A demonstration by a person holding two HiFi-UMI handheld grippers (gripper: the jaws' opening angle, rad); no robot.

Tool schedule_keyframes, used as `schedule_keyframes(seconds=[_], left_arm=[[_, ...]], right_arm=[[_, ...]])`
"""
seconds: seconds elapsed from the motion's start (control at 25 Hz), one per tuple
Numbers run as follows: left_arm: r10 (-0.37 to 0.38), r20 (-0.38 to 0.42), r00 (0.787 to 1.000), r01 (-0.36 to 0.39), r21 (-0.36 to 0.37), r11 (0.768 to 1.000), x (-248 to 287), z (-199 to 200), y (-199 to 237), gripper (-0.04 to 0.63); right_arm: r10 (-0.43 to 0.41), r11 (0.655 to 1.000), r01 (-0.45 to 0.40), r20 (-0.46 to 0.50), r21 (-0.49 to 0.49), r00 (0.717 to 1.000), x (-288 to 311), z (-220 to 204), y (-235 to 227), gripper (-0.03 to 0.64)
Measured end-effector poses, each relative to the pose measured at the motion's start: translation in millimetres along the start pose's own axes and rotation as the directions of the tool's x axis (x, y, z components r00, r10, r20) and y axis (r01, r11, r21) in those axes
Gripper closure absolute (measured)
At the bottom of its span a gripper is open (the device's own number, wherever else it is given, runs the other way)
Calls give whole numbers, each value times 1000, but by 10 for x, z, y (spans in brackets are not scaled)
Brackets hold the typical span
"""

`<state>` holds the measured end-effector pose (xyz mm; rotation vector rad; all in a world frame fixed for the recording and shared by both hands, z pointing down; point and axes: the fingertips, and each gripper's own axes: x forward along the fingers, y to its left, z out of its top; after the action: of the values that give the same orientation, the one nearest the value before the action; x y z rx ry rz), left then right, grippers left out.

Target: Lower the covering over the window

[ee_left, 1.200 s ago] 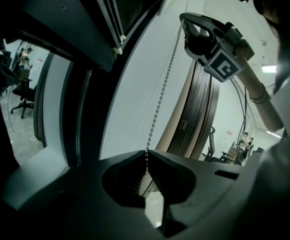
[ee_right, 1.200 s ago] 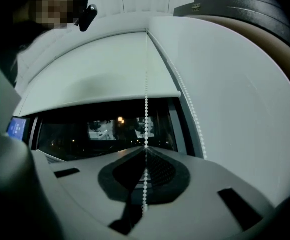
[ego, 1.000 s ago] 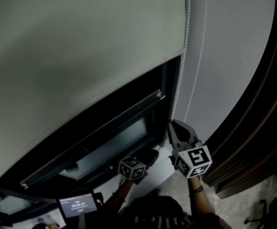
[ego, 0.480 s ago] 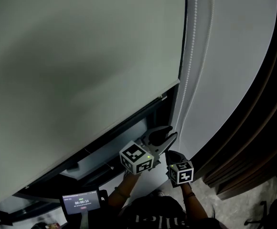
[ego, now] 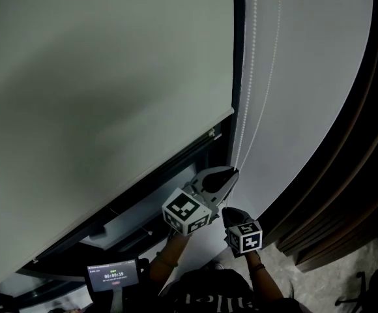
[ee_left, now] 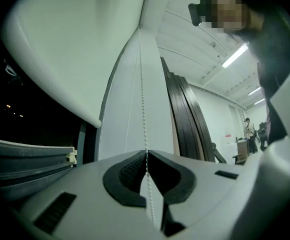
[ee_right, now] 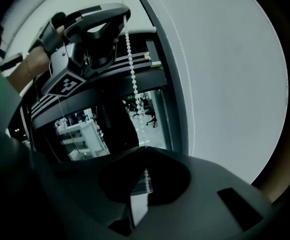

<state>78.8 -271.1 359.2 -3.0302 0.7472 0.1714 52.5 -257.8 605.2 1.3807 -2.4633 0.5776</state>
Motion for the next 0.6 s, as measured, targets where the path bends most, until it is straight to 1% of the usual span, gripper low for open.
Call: schedule_keyframes(seconds=[0.04, 0.16, 0.24, 0.32, 0.36, 0.4, 0.44, 0.48, 0.52, 0.56, 0.6], left_arm=[[-4, 2, 1000, 4, -6, 1000, 6, -10, -6, 586], [-19, 26, 999, 20, -46, 999, 25, -35, 3, 592], [-10, 48, 999, 14, -84, 996, 6, -22, 51, 594], [13, 72, 997, -5, -113, 994, -44, 8, 114, 594], [24, 72, 997, -16, -113, 993, -66, -18, 148, 594], [36, 45, 998, -31, -103, 994, -80, -100, 183, 594], [50, -17, 999, -51, -89, 995, -91, -254, 215, 594], [63, -99, 993, -71, -80, 994, -106, -477, 245, 594], [73, -182, 981, -90, -88, 992, -134, -747, 269, 594], [77, -249, 965, -109, -117, 987, -180, -1031, 281, 594], [78, -301, 951, -130, -159, 979, -242, -1303, 282, 594]], right_arm=[[3, 1000, -3, 3, 4, 1000, -7, 7, 6, 606], [7, 1000, -7, 13, 11, 1000, -18, 23, 11, 606], [17, 1000, -17, 10, 7, 1000, -27, 12, 25, 604], [56, 998, -55, -17, 12, 998, -32, -38, 74, 604], [82, 996, -81, -36, 25, 996, -34, -70, 103, 604], [105, 994, -103, -47, 41, 993, -41, -86, 127, 603], [121, 991, -119, -46, 53, 992, -57, -76, 141, 603], [130, 990, -127, -34, 58, 991, -79, -37, 145, 601], [134, 990, -133, -18, 55, 991, -109, 27, 144, 601], [140, 989, -140, -1, 49, 990, -146, 110, 144, 598], [147, 988, -148, 19, 42, 989, -187, 206, 145, 589]])
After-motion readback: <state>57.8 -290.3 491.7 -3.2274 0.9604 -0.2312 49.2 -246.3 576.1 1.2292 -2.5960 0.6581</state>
